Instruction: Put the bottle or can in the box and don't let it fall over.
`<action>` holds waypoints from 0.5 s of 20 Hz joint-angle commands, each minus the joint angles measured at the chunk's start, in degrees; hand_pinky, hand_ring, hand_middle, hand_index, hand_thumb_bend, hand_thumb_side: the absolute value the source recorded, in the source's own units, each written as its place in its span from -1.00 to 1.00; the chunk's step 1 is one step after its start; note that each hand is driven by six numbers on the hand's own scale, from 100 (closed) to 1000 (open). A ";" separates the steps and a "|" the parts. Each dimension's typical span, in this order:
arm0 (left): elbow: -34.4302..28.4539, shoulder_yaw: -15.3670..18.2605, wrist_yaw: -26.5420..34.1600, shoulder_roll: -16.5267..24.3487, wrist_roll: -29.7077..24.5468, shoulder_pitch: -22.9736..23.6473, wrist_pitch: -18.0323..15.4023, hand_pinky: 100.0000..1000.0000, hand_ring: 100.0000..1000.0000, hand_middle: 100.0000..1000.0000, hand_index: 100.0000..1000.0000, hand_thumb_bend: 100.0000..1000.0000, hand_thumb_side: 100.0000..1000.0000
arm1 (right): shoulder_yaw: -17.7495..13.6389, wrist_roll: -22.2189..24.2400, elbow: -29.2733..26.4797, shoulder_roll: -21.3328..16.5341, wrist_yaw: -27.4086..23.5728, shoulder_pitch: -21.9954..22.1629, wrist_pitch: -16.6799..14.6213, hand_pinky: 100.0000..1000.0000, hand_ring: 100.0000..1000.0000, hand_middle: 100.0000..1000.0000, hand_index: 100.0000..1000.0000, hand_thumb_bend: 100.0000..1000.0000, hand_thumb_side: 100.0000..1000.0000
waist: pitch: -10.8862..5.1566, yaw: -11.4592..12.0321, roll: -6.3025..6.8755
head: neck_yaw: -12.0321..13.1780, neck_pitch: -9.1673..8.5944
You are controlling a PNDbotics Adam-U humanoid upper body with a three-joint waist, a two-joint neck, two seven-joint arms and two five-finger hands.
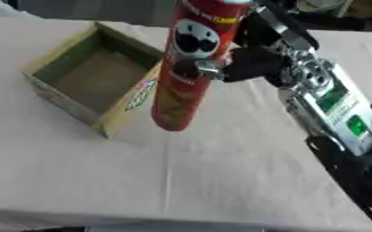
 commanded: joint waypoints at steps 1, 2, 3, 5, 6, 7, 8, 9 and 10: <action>-1.31 0.40 0.32 1.95 -0.01 -0.92 -0.35 0.30 1.00 0.80 0.61 -0.93 0.49 | 0.23 -0.30 2.69 -0.46 -1.16 -4.88 0.63 0.58 -0.84 -0.64 -0.63 -1.00 -1.00 | -0.31 0.40 0.31 | -0.53 -0.51; -1.36 0.41 0.37 1.92 0.03 -1.06 -0.37 0.30 1.00 0.80 0.61 -0.93 0.49 | 0.51 -0.33 3.95 -0.21 -1.28 -6.76 0.71 0.58 -0.84 -0.64 -0.63 -1.00 -1.00 | -0.11 0.68 0.34 | -0.73 -0.69; -1.40 0.43 0.43 1.90 0.08 -1.18 -0.39 0.30 1.00 0.80 0.61 -0.93 0.49 | 0.78 -0.39 5.25 0.08 -1.28 -8.44 0.74 0.58 -0.84 -0.64 -0.63 -1.00 -1.00 | 0.07 0.89 0.36 | -0.88 -0.85; -1.42 0.52 0.57 1.87 0.28 -1.38 -0.36 0.30 1.00 0.80 0.60 -0.98 0.56 | 1.32 -0.59 8.08 0.98 -0.88 -11.89 0.57 0.58 -0.84 -0.64 -0.63 -1.00 -1.00 | 0.41 1.41 0.35 | -1.40 -1.13; -1.47 0.56 0.63 1.82 0.37 -1.53 -0.38 0.30 1.00 0.80 0.60 -0.92 0.49 | 1.60 -0.69 9.62 1.59 -0.52 -13.64 0.38 0.58 -0.84 -0.63 -0.63 -1.00 -1.00 | 0.64 1.78 0.37 | -1.97 -1.29; -1.50 0.60 0.68 1.76 0.46 -1.66 -0.39 0.30 1.00 0.80 0.60 -0.92 0.49 | 1.88 -0.75 11.32 2.31 0.00 -15.29 0.12 0.58 -0.84 -0.63 -0.62 -1.00 -1.00 | 0.85 2.11 0.39 | -2.56 -1.40; -1.51 0.63 0.74 1.64 0.53 -1.76 -0.39 0.30 1.00 0.80 0.60 -0.92 0.49 | 2.19 -0.74 13.21 3.16 0.76 -16.86 -0.18 0.58 -0.84 -0.63 -0.62 -1.00 -1.00 | 1.08 2.51 0.45 | -3.20 -1.50; -1.50 0.62 0.80 1.53 0.58 -1.85 -0.37 0.30 1.00 0.80 0.60 -0.92 0.49 | 2.49 -0.65 15.36 4.07 1.75 -18.27 -0.55 0.58 -0.84 -0.63 -0.62 -1.00 -1.00 | 1.24 2.84 0.51 | -3.73 -1.52; -1.52 0.61 0.85 1.47 0.62 -1.95 -0.37 0.30 1.00 0.80 0.60 -0.92 0.49 | 2.76 -0.55 17.79 5.05 2.95 -19.44 -0.92 0.58 -0.84 -0.63 -0.62 -1.00 -1.00 | 1.38 3.19 0.55 | -4.25 -1.53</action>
